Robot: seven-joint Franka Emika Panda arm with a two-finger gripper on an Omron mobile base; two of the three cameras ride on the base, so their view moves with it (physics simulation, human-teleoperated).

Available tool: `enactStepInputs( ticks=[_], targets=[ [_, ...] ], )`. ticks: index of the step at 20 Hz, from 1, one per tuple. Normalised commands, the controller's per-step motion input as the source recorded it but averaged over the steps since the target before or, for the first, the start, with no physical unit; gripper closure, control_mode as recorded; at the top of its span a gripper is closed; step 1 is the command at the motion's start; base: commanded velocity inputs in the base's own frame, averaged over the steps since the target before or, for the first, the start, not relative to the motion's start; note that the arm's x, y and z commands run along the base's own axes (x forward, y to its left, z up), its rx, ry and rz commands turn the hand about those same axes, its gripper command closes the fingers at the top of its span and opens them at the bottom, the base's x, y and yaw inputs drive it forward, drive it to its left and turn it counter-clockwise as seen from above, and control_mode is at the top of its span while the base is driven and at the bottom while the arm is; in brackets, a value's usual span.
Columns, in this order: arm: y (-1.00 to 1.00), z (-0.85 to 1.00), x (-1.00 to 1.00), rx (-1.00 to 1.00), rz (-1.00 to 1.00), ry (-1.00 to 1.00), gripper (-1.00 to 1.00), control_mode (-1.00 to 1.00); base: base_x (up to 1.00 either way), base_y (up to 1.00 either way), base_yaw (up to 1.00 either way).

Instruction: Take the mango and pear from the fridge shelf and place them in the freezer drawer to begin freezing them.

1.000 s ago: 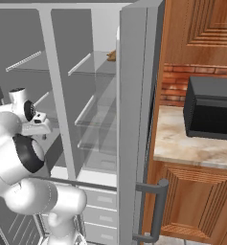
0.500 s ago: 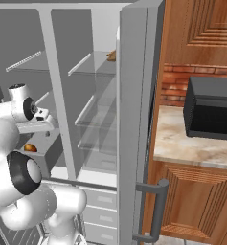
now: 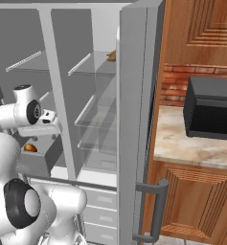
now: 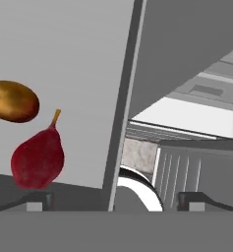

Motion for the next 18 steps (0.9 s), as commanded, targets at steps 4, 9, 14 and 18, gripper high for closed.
enactStepInputs(
  ticks=[4, 9, 14, 18],
  targets=[
    [-0.47, 0.26, -0.30, 0.01, 0.00, -0.01, -1.00, -1.00, 0.00, 0.00, 0.00],
    [-0.56, 0.34, -0.18, 0.01, -0.02, -0.03, -1.00, -1.00, 0.00, 0.00, 0.00],
    [-0.67, 0.34, -0.07, 0.02, -0.05, -0.03, -1.00, -1.00, 0.00, 0.00, 0.00],
    [-0.69, 0.33, -0.01, 0.01, -0.06, -0.04, -1.00, -1.00, 0.00, 0.00, 0.00]
  ],
)
